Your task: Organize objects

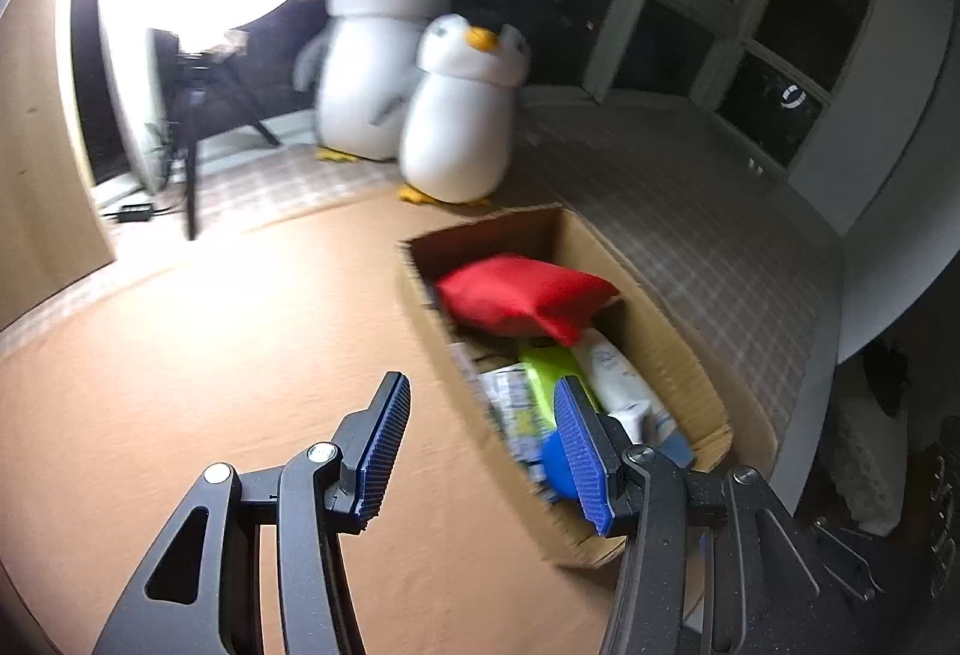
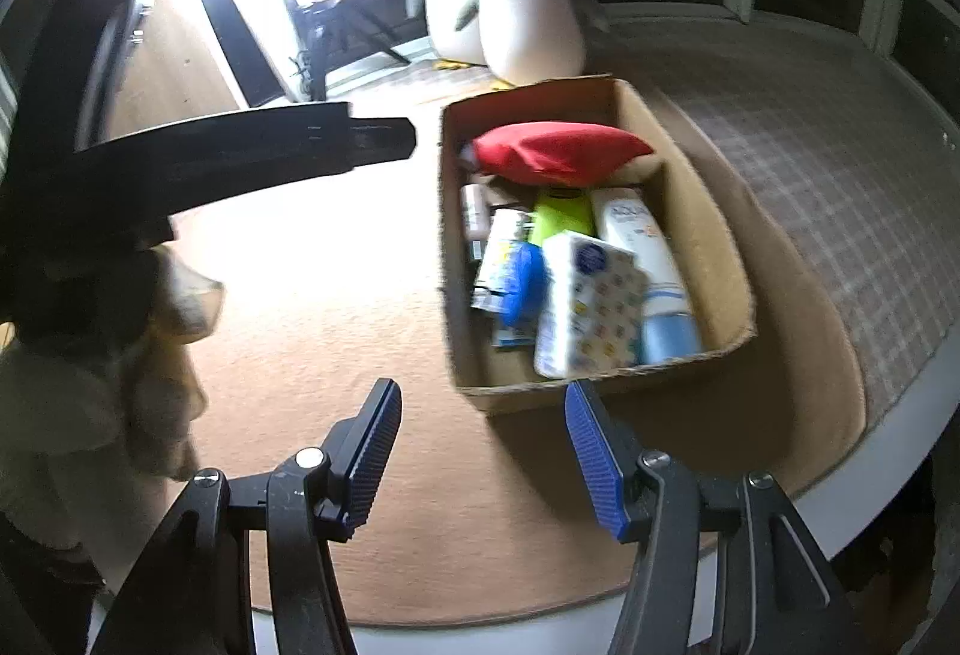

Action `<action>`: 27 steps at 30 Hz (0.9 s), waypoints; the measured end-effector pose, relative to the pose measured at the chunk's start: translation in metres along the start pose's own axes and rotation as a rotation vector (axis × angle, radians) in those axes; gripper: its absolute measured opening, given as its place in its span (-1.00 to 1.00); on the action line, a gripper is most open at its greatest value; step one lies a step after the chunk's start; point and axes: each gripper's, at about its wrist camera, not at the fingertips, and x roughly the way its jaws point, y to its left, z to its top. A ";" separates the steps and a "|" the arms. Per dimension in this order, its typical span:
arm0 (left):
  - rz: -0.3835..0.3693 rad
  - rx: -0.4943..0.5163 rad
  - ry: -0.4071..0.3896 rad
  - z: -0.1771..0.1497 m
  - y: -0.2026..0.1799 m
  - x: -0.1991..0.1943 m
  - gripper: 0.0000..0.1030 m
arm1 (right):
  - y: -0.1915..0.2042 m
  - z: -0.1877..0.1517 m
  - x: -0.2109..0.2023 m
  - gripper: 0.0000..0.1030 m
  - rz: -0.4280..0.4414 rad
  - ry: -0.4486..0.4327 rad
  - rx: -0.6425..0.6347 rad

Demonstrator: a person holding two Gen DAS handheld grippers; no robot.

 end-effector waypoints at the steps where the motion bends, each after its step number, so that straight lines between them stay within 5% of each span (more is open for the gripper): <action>1: 0.011 -0.006 -0.008 -0.003 0.007 -0.008 0.05 | 0.006 0.001 0.001 0.04 0.006 0.000 -0.011; 15: 0.186 -0.147 -0.067 -0.073 0.110 -0.109 0.08 | 0.095 0.001 0.011 0.04 0.101 0.001 -0.167; 22: 0.282 -0.238 -0.070 -0.124 0.139 -0.148 0.27 | 0.139 -0.005 0.018 0.06 0.131 0.000 -0.250; 24: 0.305 -0.258 -0.072 -0.136 0.144 -0.155 0.38 | 0.146 -0.008 0.018 0.27 0.129 -0.008 -0.270; 27: 0.351 -0.272 -0.072 -0.152 0.150 -0.164 0.47 | 0.154 -0.011 0.019 0.30 0.121 -0.017 -0.289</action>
